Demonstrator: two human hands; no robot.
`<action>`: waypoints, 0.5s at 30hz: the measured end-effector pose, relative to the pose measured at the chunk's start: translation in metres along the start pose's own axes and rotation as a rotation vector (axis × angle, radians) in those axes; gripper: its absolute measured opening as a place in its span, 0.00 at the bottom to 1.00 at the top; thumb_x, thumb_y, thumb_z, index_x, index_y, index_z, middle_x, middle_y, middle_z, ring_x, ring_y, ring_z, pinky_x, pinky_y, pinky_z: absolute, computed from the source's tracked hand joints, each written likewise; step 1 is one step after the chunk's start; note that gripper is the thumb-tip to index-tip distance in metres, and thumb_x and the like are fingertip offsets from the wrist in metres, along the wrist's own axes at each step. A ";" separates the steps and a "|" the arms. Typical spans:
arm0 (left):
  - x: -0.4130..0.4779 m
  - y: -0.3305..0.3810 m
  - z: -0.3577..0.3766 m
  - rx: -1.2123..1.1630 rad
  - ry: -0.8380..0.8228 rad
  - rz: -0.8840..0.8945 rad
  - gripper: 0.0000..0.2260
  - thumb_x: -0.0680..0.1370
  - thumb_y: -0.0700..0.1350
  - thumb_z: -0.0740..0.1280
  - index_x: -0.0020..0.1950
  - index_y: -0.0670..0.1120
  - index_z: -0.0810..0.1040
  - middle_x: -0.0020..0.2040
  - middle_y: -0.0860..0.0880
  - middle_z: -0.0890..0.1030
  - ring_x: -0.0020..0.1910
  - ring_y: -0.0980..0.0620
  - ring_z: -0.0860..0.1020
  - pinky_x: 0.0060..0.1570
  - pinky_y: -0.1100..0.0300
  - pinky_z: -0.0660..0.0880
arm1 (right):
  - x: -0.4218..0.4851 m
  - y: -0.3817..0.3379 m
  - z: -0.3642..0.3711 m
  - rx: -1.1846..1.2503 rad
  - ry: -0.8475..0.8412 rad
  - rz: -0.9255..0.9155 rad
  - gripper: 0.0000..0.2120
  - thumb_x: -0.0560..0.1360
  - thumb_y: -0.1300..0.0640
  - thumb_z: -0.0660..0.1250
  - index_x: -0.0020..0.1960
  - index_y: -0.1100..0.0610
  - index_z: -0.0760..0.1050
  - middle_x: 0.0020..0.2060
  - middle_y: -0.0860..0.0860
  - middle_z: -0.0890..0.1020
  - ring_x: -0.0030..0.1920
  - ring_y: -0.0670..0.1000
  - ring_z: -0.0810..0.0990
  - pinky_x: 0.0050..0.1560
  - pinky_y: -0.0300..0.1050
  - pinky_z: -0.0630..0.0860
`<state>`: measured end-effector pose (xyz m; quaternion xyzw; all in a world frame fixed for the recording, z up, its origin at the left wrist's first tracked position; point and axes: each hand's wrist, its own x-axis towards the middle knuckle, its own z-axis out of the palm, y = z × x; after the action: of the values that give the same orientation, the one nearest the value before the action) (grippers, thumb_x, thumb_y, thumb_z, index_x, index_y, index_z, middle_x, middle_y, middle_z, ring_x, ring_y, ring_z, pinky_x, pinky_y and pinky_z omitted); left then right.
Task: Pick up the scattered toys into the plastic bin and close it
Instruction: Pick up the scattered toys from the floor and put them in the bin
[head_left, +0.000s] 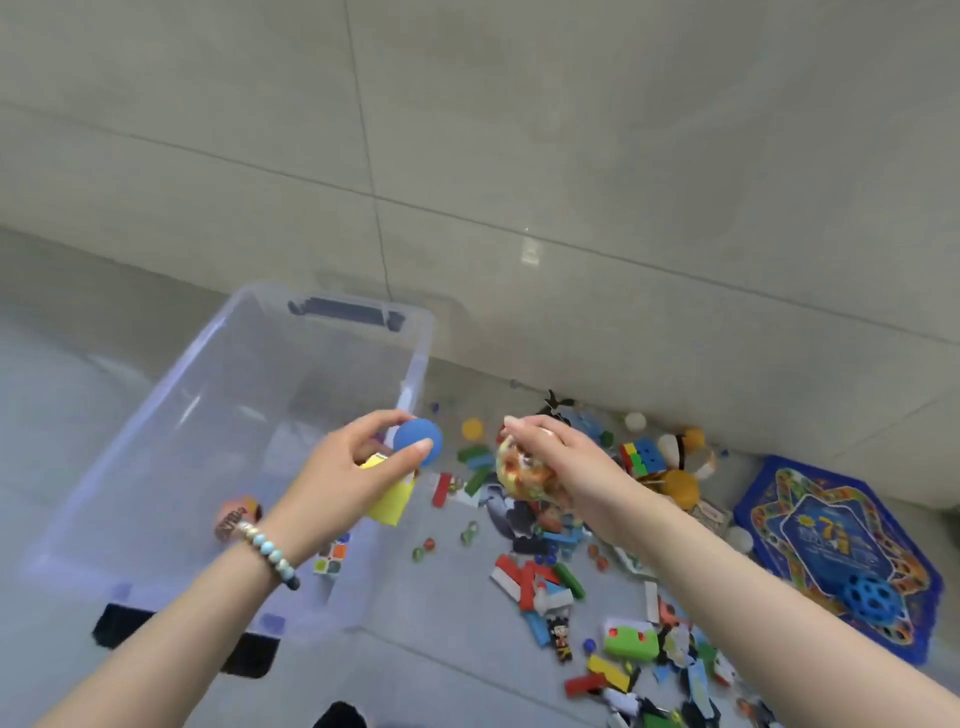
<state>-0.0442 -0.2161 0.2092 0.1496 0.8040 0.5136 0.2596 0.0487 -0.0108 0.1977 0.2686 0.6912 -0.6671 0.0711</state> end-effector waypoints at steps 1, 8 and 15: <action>-0.002 -0.011 -0.023 0.025 0.044 -0.054 0.12 0.72 0.51 0.72 0.54 0.53 0.77 0.37 0.45 0.81 0.32 0.59 0.75 0.30 0.73 0.69 | 0.007 -0.017 0.024 0.063 -0.055 0.014 0.17 0.71 0.40 0.66 0.51 0.52 0.77 0.49 0.51 0.81 0.51 0.52 0.80 0.58 0.48 0.76; -0.005 -0.104 -0.115 0.023 0.237 -0.435 0.15 0.73 0.52 0.70 0.56 0.48 0.75 0.40 0.44 0.78 0.37 0.47 0.76 0.40 0.56 0.76 | 0.053 -0.055 0.143 0.251 -0.168 0.219 0.12 0.77 0.49 0.62 0.53 0.56 0.73 0.51 0.53 0.77 0.56 0.53 0.76 0.59 0.49 0.75; 0.017 -0.106 -0.114 -0.130 0.295 -0.438 0.14 0.78 0.47 0.64 0.62 0.44 0.74 0.47 0.43 0.76 0.43 0.45 0.75 0.40 0.56 0.74 | 0.051 -0.027 0.101 0.159 0.017 0.215 0.14 0.79 0.53 0.61 0.62 0.56 0.70 0.66 0.53 0.71 0.63 0.55 0.74 0.59 0.50 0.76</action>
<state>-0.1205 -0.3377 0.1471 -0.1214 0.8118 0.5119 0.2534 -0.0332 -0.0933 0.1884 0.3516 0.6038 -0.7061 0.1146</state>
